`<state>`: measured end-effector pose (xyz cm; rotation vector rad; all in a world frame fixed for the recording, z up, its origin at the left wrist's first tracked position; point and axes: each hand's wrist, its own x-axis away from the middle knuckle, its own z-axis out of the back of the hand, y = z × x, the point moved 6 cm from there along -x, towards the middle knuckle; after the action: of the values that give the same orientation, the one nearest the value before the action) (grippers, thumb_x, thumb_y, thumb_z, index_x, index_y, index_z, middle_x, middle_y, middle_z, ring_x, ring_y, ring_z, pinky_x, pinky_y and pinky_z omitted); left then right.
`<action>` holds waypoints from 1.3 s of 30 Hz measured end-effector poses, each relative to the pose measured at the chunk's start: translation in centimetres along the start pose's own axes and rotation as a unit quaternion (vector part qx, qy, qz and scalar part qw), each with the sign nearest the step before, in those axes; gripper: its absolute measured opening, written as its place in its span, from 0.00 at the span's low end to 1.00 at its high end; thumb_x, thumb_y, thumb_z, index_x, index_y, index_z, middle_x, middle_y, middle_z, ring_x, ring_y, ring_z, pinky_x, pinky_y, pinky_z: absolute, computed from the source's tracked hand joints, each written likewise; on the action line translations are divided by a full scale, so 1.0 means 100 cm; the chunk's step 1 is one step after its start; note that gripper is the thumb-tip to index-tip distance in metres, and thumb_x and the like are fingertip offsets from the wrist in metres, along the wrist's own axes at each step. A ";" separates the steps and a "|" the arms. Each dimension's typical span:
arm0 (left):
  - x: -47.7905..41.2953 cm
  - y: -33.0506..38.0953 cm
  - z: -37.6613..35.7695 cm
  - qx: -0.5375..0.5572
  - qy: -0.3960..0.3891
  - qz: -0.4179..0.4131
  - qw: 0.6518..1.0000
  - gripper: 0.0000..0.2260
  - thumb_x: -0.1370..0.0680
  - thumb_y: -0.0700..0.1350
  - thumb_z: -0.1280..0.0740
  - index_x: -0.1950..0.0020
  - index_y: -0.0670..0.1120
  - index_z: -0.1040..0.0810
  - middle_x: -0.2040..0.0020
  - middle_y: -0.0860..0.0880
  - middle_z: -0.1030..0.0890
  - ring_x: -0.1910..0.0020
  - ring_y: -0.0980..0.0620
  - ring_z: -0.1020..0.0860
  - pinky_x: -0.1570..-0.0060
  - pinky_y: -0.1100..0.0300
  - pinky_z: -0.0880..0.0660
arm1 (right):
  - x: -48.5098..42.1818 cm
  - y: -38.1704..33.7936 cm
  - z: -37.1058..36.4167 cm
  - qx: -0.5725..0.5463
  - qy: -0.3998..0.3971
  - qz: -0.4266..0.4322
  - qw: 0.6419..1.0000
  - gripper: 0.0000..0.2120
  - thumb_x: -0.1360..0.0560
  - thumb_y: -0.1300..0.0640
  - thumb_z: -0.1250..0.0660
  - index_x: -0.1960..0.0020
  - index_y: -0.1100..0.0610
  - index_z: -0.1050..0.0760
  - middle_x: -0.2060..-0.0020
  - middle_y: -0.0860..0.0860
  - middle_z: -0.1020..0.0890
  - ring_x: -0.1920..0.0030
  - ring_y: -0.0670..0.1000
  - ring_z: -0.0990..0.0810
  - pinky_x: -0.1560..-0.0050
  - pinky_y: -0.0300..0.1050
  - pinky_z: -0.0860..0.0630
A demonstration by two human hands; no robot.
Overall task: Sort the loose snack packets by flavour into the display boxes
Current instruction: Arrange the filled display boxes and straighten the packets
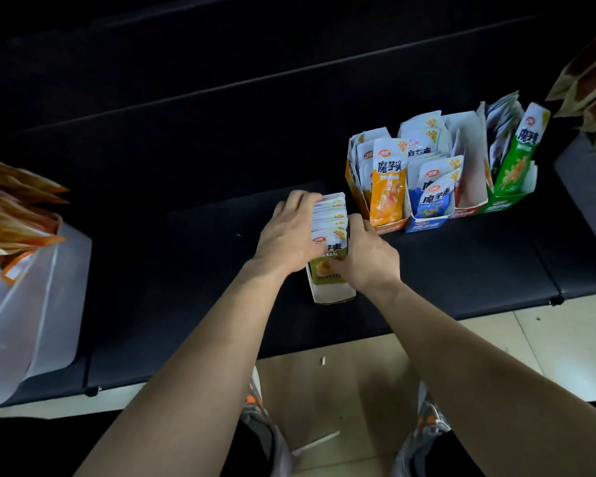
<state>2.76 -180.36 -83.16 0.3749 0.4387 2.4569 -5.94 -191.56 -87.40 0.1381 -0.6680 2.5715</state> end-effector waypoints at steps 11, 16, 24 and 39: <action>0.002 0.002 0.006 0.062 0.006 -0.025 0.998 0.30 0.31 0.46 0.23 0.33 0.51 0.33 0.34 0.54 0.31 0.43 0.55 0.28 0.49 0.59 0.30 | -0.006 -0.001 0.005 -0.052 -0.022 0.035 0.998 0.44 0.30 0.51 0.23 0.23 0.48 0.45 0.38 0.51 0.21 0.41 0.58 0.20 0.50 0.52 0.26; 0.001 -0.001 0.011 0.110 0.016 -0.021 0.994 0.26 0.30 0.44 0.24 0.36 0.55 0.30 0.40 0.57 0.26 0.45 0.56 0.26 0.48 0.57 0.27 | -0.001 -0.001 0.009 -0.031 0.034 0.041 0.998 0.40 0.28 0.47 0.24 0.23 0.51 0.40 0.40 0.52 0.19 0.43 0.57 0.19 0.49 0.52 0.23; 0.001 -0.021 0.005 0.224 0.021 0.049 0.973 0.34 0.33 0.44 0.21 0.35 0.61 0.36 0.43 0.59 0.23 0.45 0.57 0.22 0.47 0.60 0.24 | -0.009 -0.001 0.000 0.028 -0.018 0.006 0.999 0.31 0.25 0.42 0.29 0.29 0.46 0.40 0.45 0.52 0.18 0.48 0.58 0.17 0.56 0.51 0.25; 0.000 -0.027 -0.002 0.255 -0.005 0.076 0.964 0.31 0.31 0.44 0.21 0.37 0.62 0.34 0.46 0.59 0.21 0.46 0.59 0.22 0.44 0.55 0.23 | -0.008 -0.017 0.020 0.046 0.077 0.161 0.983 0.64 0.36 0.51 0.18 0.20 0.47 0.63 0.22 0.54 0.46 0.26 0.60 0.35 0.40 0.59 0.21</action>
<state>4.11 -178.36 -84.46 0.6492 1.0800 2.4607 -4.51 -191.54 -85.08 -0.1512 -0.5518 2.8857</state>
